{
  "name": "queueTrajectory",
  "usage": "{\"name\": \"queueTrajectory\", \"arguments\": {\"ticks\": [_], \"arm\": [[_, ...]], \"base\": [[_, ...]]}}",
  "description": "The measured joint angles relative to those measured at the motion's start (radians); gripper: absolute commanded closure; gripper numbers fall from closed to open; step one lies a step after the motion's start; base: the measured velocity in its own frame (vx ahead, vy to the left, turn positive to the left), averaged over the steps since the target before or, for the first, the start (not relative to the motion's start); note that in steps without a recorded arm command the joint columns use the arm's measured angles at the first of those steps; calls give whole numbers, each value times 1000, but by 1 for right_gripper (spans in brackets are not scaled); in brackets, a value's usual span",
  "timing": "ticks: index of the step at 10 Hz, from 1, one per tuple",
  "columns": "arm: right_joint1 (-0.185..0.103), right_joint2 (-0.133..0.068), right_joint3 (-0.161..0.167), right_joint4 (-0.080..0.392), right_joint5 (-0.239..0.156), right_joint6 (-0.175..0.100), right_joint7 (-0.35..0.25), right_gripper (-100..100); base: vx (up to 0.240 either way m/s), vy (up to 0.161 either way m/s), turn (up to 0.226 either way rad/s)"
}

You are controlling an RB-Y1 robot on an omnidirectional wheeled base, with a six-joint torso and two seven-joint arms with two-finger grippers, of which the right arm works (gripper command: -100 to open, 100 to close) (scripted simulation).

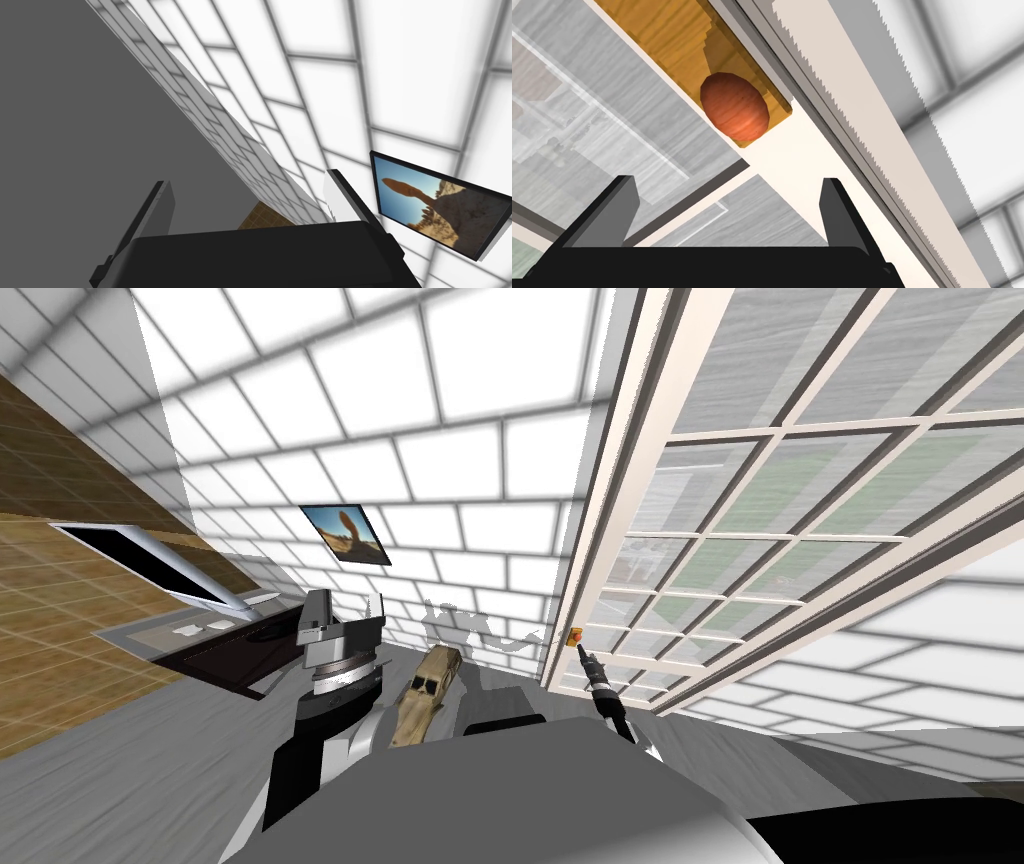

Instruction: Pull the door open

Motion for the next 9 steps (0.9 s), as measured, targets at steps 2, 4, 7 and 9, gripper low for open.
{"name": "queueTrajectory", "arguments": {"ticks": [2, 4, 7, 9], "arm": [[-2, -3, 0, 6, 5, -2, 46, -100], [-4, -7, 1, 12, 14, -5, 101, -100], [-6, -11, 2, 18, 21, -7, 170, -100], [-8, -15, 2, 24, 29, -10, 225, -100]], "base": [[-16, 20, -34], [-18, 30, -41], [-15, 20, -31], [-19, 27, -37]]}}
